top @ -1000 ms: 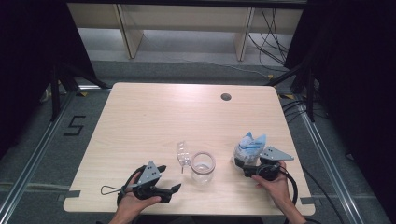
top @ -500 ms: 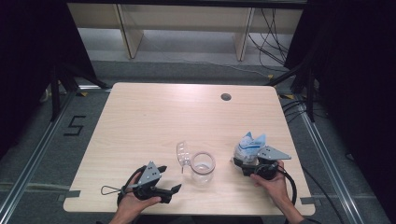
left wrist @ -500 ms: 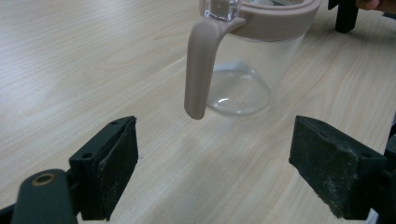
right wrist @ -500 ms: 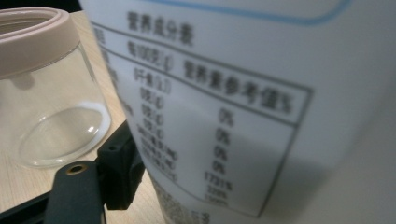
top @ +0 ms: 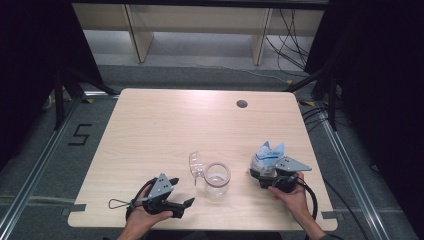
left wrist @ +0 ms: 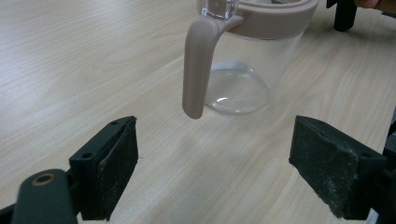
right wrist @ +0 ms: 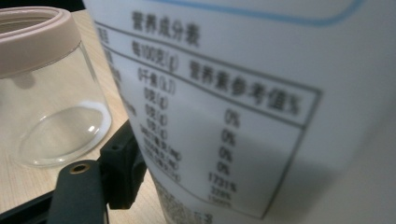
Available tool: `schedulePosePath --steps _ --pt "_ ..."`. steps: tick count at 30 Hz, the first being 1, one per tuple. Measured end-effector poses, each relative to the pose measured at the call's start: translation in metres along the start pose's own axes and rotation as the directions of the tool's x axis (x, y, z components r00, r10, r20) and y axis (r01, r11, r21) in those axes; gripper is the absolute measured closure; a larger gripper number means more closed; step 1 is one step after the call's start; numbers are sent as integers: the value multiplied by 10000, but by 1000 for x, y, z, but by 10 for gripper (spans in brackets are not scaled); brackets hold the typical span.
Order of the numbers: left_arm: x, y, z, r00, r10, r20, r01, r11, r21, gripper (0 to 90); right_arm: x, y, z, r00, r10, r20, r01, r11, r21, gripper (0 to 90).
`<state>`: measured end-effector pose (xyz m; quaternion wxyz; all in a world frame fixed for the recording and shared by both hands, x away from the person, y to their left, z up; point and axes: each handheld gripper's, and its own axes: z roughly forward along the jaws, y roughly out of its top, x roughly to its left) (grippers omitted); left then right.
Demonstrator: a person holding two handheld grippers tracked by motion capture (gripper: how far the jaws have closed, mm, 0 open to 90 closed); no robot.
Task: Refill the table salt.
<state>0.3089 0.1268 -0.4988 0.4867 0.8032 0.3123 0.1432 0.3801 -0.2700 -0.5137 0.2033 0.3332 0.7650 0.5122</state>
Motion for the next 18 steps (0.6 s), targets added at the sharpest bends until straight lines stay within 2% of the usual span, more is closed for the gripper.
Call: schedulePosePath --steps 1,2,5,6,7,8,9,10,11,12,15,18 --pt "0 0 0 10000 14 19 -14 10000 -3 150 -1 0 1 9999 -119 -5 119 9999 -80 293" --pt "0 0 0 10000 36 21 -36 10000 8 150 0 0 0 10000 32 -83 -32 10000 -60 302" --pt "0 0 0 10000 6 8 -6 10000 -10 150 1 0 0 9999 -23 -111 23 10000 13 329" --pt "0 0 0 10000 6 8 -6 10000 -10 150 3 0 0 9997 239 -94 -238 9997 57 343" --pt "0 1 0 10000 12 -6 -12 10000 28 150 1 0 0 9998 -4 -222 4 10000 -17 368" --pt "1 1 0 10000 4 -11 -4 10000 27 150 1 0 1 9997 -87 -248 85 9999 -92 367" --pt "1 1 0 10000 4 -11 -4 10000 27 151 3 0 1 9994 127 -324 -128 9999 -44 367" --pt "1 0 0 10000 8 12 -8 10000 46 151 3 0 1 9994 127 -324 -128 9999 -44 367" --pt "0 0 0 10000 19 37 -19 10000 -7 150 1 0 1 9997 -71 -238 68 9999 -109 371" --pt "0 1 0 10000 -8 21 8 10000 32 150 2 0 0 9998 45 -204 -44 10000 53 373" --pt "1 1 0 10000 27 -13 -27 10000 56 150 1 0 1 9997 -62 -216 60 9999 -96 373" --pt "1 0 0 10000 48 36 -48 10000 66 150 2 0 0 9998 6 -208 -6 10000 -24 366"
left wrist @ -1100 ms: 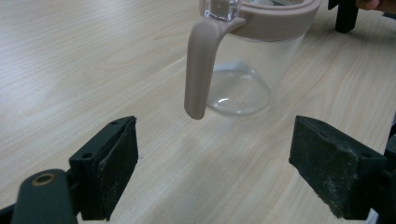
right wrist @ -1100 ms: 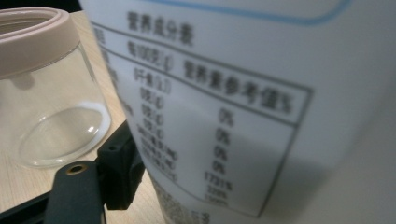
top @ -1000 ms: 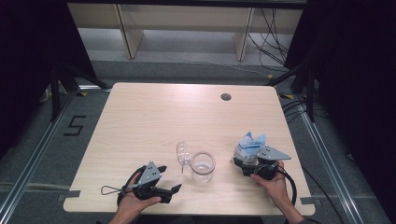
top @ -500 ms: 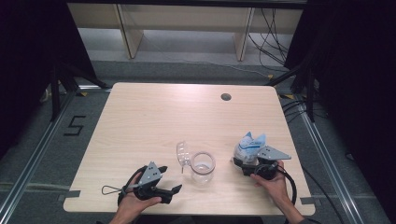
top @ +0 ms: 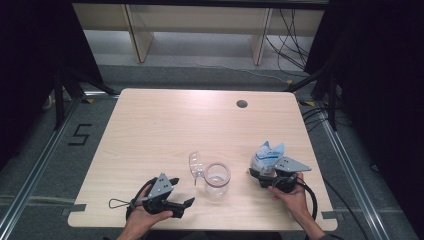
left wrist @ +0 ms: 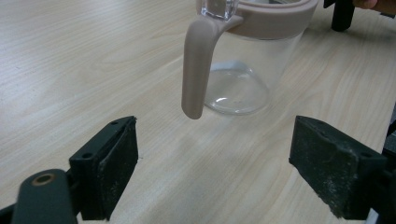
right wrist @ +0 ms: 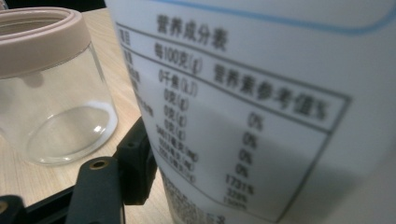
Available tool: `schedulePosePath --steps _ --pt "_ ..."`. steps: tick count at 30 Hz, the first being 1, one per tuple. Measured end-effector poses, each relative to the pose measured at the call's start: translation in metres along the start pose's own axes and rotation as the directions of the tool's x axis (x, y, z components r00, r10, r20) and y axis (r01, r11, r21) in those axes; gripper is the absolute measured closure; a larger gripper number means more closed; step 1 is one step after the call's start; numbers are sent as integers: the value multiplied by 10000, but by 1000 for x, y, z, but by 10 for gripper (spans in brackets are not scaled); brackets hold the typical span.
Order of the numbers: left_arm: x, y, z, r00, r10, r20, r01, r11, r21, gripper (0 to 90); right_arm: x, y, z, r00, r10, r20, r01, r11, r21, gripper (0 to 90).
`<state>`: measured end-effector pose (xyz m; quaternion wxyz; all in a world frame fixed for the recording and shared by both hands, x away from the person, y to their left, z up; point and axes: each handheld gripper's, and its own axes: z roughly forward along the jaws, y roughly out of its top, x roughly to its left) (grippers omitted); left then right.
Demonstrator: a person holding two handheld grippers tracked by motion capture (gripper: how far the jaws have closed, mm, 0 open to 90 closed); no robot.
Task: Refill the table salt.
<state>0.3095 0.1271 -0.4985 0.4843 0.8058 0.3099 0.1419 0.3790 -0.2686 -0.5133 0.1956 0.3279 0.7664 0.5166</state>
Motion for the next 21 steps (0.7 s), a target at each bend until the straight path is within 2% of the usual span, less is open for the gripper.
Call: schedulePosePath --steps 1,3,5,10,11,12,13,14,15,16,17,18,19,20,21 --pt "0 0 0 10000 -40 -5 40 10000 -43 150 1 0 1 9998 174 -50 -174 9998 76 350" --pt "0 0 0 10000 -31 -11 31 10000 -33 150 1 0 1 9999 157 -51 -157 9999 71 363" --pt "0 0 1 10000 43 39 -43 10000 -13 151 0 0 2 10000 -91 -32 91 9999 -55 374" --pt "1 0 0 9999 122 69 -122 9999 3 151 1 0 1 9998 -104 159 105 9999 -49 400" --pt "1 0 1 10000 81 58 -81 10000 -4 151 -1 1 2 9993 -332 147 334 9994 -122 403" --pt "1 0 1 10000 81 58 -81 10000 -4 151 -1 1 2 9993 -332 147 334 9994 -122 403" --pt "1 0 1 10000 58 47 -58 10000 -7 151 4 1 1 9998 145 111 -146 9999 72 406" --pt "1 0 1 10000 72 54 -72 10000 -1 151 4 2 0 9997 -9 262 7 10000 63 409" --pt "1 0 1 9999 85 56 -85 10000 11 151 5 1 0 9996 188 221 -191 9997 138 411" --pt "0 0 1 10000 39 -1 -39 10000 31 151 4 3 1 9984 -299 473 296 9995 72 417" --pt "-1 0 1 9999 -164 -9 164 9999 -22 151 6 3 1 9985 -147 534 140 9998 134 419" --pt "0 0 1 9999 -129 9 129 9999 -16 151 10 4 0 9978 215 623 -236 9992 324 420" --pt "0 0 1 10000 -44 -13 44 10000 48 151 9 5 1 9974 -207 688 186 9994 301 422" --pt "0 0 1 10000 -44 -13 44 10000 48 151 9 5 1 9974 -207 688 186 9994 301 422" --pt "0 0 1 9999 -116 -35 116 9999 13 151 8 6 2 9964 -449 716 435 9988 218 423"
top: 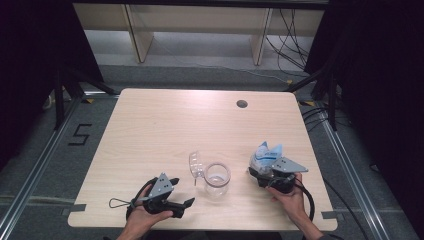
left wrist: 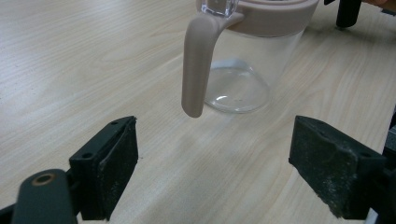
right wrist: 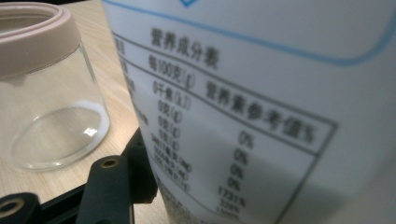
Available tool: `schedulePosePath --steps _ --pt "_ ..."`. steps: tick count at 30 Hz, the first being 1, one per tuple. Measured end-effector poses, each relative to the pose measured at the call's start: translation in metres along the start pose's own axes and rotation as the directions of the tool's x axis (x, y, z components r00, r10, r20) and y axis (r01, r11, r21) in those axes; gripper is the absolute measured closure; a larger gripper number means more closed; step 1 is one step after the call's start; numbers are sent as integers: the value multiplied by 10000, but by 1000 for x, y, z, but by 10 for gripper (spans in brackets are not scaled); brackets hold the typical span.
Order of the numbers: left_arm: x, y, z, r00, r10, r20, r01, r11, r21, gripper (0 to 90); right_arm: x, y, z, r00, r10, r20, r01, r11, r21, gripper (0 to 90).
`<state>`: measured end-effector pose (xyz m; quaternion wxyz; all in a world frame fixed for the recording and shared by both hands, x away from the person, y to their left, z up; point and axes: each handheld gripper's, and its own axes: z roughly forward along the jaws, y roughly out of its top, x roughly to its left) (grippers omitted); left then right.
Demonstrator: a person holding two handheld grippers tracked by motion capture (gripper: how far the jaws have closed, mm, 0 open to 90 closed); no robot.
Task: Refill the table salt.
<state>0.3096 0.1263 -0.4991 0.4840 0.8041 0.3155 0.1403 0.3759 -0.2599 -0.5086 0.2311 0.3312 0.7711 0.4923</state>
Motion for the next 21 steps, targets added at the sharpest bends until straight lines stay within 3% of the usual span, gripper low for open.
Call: schedulePosePath --steps 1,3,4,10,11,12,17,18,20,21 --pt "1 0 -1 10000 51 -33 -50 10000 61 151 6 1 -1 9998 187 109 -189 9996 197 424" --pt "2 0 0 10000 68 -42 -68 10000 47 152 6 2 -1 9999 -9 120 7 9998 176 425" --pt "2 0 0 10000 79 57 -79 10000 -6 151 6 4 -1 9990 -411 176 409 9990 154 425" --pt "1 0 0 10000 -58 15 58 10000 -62 152 9 8 -4 9983 -447 378 446 9990 45 426" --pt "2 0 -1 9999 104 23 -104 9999 22 151 9 10 -5 9973 -553 475 548 9984 120 426" --pt "2 0 -1 10000 26 13 -26 10000 -40 151 12 10 -5 9978 -330 583 331 9994 -17 426" --pt "2 1 1 9996 -35 -293 31 9999 -136 164 12 15 -7 9917 -1019 778 1012 9948 139 426" --pt "4 2 4 9996 42 -290 -46 9999 -136 188 16 16 -8 9939 -777 776 772 9970 103 426" --pt "6 3 6 9996 16 -274 -19 9999 -108 196 14 18 -7 9916 -1053 752 1054 9944 34 427" --pt "7 3 7 9993 161 -325 -165 9998 -114 219 16 18 -8 9931 -877 779 873 9962 82 426"
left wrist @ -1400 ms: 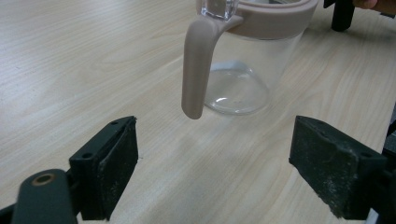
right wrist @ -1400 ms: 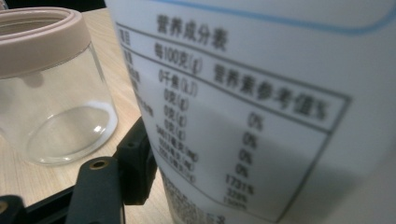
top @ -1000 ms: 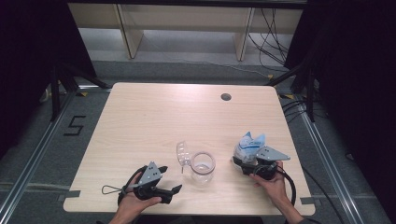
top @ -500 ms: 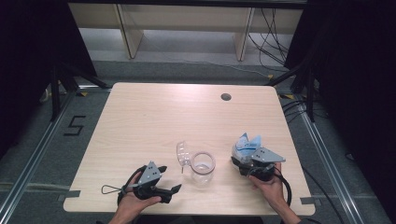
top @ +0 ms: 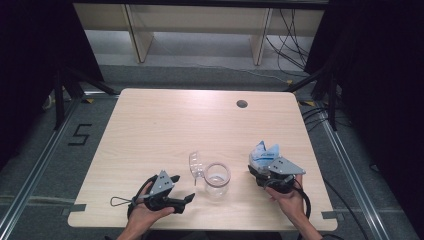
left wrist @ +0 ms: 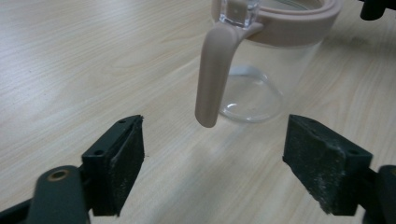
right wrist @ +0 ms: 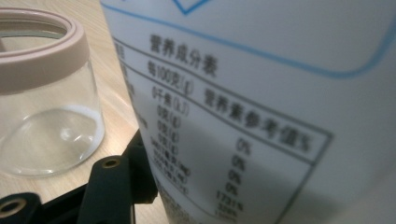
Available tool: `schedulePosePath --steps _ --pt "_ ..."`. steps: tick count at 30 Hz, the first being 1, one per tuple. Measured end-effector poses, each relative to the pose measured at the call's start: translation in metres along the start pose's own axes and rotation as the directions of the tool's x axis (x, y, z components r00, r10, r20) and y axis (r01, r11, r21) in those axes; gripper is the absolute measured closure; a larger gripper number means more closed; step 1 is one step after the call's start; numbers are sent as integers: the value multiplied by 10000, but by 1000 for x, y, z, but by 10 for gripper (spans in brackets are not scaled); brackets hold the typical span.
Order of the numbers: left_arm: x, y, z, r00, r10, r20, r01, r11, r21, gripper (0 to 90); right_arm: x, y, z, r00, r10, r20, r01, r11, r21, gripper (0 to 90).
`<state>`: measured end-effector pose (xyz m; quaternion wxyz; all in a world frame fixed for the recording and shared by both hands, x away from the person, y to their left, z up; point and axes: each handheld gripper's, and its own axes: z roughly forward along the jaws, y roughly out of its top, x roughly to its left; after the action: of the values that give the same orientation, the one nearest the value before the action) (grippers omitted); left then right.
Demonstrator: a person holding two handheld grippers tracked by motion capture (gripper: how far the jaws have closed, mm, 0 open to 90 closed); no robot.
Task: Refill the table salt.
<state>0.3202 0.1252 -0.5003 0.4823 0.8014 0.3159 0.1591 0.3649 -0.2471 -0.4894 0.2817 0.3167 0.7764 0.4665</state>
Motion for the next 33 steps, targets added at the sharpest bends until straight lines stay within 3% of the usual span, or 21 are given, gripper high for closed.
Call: schedulePosePath --steps 2,3,5,8,9,13,17,20,22,24,25,29,33 --pt "0 -1 3 9999 -130 -105 130 9999 -48 253 0 1 1 9999 -129 91 131 9996 -241 427" --pt "2 -1 4 9999 94 -127 -93 10000 35 253 -1 2 -1 9998 -217 35 218 9997 -135 427" --pt "2 -1 7 9997 -78 -229 78 10000 -11 292 0 3 0 9993 -365 65 365 9993 -112 427" --pt "2 -1 9 9996 39 -265 -41 10000 -55 320 4 4 -1 9985 -489 249 488 9988 44 427" --pt "0 1 11 9996 106 -265 -109 9999 -88 336 5 6 -1 9963 -812 264 809 9966 126 427" --pt "-2 1 16 9990 322 -308 -326 9994 -128 359 7 8 0 9905 -1296 451 1289 9915 190 428" --pt "-2 2 21 9982 431 -412 -437 9989 -138 377 9 9 1 9883 -1453 457 1443 9892 260 427" --pt "-2 3 28 9989 396 -231 -400 9991 -135 412 12 11 3 9867 -1550 485 1541 9878 212 427" --pt "-3 3 30 9977 594 -322 -596 9982 -42 420 13 12 4 9860 -1598 485 1588 9870 243 428" --pt "-3 4 29 9968 735 -325 -738 9973 -62 452 14 13 6 9857 -1608 501 1599 9869 220 428" --pt "-4 4 29 9978 552 -372 -558 9983 -175 462 14 13 7 9855 -1615 519 1605 9868 223 428" --pt "-2 4 27 9970 651 -421 -661 9976 -227 539 18 13 9 9833 -1740 529 1722 9844 368 427" --pt "-2 5 27 9960 868 -214 -873 9959 -224 608 19 15 12 9770 -2070 513 2039 9772 602 428"
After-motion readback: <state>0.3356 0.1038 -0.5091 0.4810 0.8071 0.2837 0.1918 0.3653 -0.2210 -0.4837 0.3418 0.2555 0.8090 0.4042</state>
